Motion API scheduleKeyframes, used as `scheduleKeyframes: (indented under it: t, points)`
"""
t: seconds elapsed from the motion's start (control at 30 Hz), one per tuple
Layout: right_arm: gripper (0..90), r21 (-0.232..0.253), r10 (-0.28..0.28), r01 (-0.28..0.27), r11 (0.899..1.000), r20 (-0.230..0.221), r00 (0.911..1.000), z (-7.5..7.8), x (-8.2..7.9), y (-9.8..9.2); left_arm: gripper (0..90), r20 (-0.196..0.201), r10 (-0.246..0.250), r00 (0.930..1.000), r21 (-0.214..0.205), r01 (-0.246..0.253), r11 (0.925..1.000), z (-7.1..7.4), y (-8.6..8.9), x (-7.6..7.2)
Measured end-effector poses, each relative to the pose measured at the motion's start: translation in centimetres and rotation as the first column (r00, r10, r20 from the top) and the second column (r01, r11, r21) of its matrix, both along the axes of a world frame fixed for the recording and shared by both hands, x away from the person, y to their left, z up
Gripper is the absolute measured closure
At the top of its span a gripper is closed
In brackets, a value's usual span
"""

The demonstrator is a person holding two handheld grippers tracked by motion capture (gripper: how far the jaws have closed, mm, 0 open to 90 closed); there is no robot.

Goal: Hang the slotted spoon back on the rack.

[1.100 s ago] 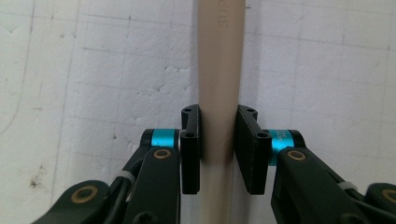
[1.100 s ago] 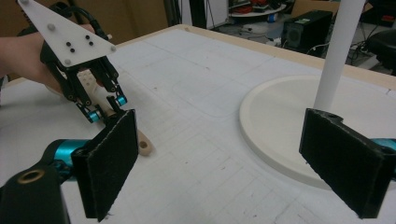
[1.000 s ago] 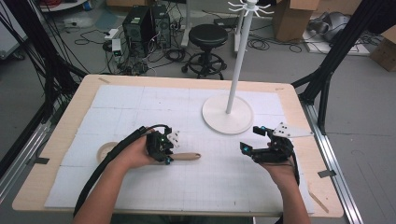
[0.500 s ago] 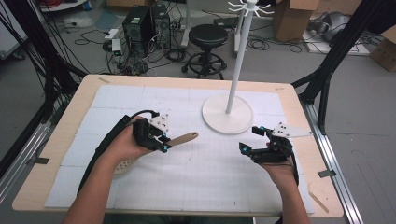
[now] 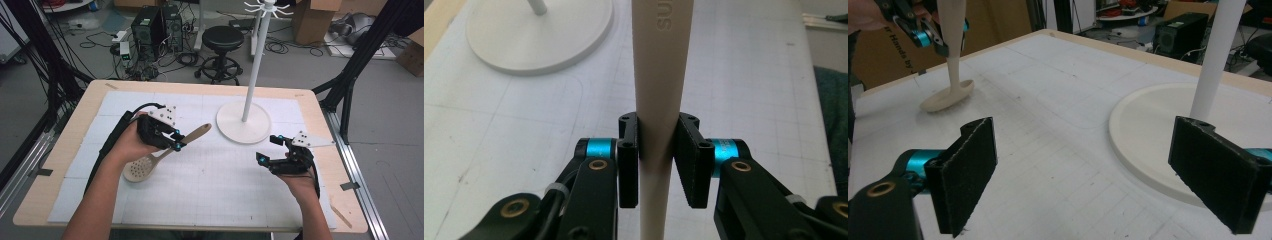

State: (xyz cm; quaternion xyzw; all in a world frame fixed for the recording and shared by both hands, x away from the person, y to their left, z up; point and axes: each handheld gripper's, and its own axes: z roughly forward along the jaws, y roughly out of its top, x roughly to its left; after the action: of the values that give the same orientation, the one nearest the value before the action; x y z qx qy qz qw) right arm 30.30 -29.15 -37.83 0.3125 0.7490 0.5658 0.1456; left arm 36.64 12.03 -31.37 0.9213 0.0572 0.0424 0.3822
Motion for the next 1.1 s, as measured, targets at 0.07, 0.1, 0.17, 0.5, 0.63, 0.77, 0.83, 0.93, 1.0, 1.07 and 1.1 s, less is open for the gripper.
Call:
scheduleKeyframes:
  t: [0.07,0.1,0.17,0.5,0.63,0.77,0.83,0.93,1.0,1.07,1.1]
  points:
    - [11.3,0.000,0.002,-0.002,1.000,-0.003,1.0000,0.0,0.0,0.0,73.2,0.000,0.001,1.0000,-0.025,-0.001,0.9997,0.6,0.1,0.1]
    - [11.3,-0.001,0.002,-0.002,1.000,-0.004,1.0000,0.0,0.0,0.1,73.2,0.003,0.003,1.0000,-0.037,-0.003,0.9993,0.9,0.1,0.1]
    - [11.3,0.002,0.002,-0.002,1.000,-0.004,1.0000,0.0,0.0,0.0,73.3,-0.006,0.015,0.9999,-0.059,-0.015,0.9982,1.5,0.2,0.2]
    - [11.3,0.005,0.003,-0.003,1.000,0.000,1.0000,0.0,0.0,0.0,73.2,-0.005,0.008,1.0000,-0.131,-0.009,0.9913,4.4,-0.7,1.1]
    - [11.3,0.006,0.003,-0.003,1.000,-0.003,1.0000,0.0,0.0,0.0,73.2,-0.002,-0.003,1.0000,-0.142,0.003,0.9898,5.2,-1.3,1.7]
    - [11.3,0.006,0.004,-0.004,1.000,-0.001,1.0000,0.0,0.0,0.0,73.2,-0.010,-0.001,0.9999,-0.157,-0.001,0.9877,5.7,-1.6,2.1]
    - [11.3,0.005,0.004,-0.004,1.000,-0.003,1.0000,0.0,0.0,0.0,73.2,-0.012,0.003,0.9999,-0.164,-0.005,0.9865,6.0,-1.7,2.3]
    - [11.3,0.005,0.004,-0.004,1.000,-0.003,1.0000,0.0,0.0,0.0,73.2,-0.012,0.005,0.9999,-0.167,-0.007,0.9859,6.6,-1.8,2.7]
    - [11.3,0.005,0.004,-0.004,1.000,-0.006,1.0000,-0.1,0.0,0.0,73.2,-0.013,0.010,0.9999,-0.169,-0.012,0.9855,7.0,-1.9,2.9]
    - [11.3,0.003,0.005,-0.005,1.000,-0.004,1.0000,-0.1,0.1,0.0,73.2,-0.018,0.008,0.9998,-0.178,-0.011,0.9840,7.5,-2.0,3.2]
    - [11.3,0.001,0.005,-0.005,1.000,-0.005,1.0000,-0.1,0.1,0.0,73.2,-0.020,0.012,0.9997,-0.181,-0.016,0.9834,7.7,-2.1,3.3]
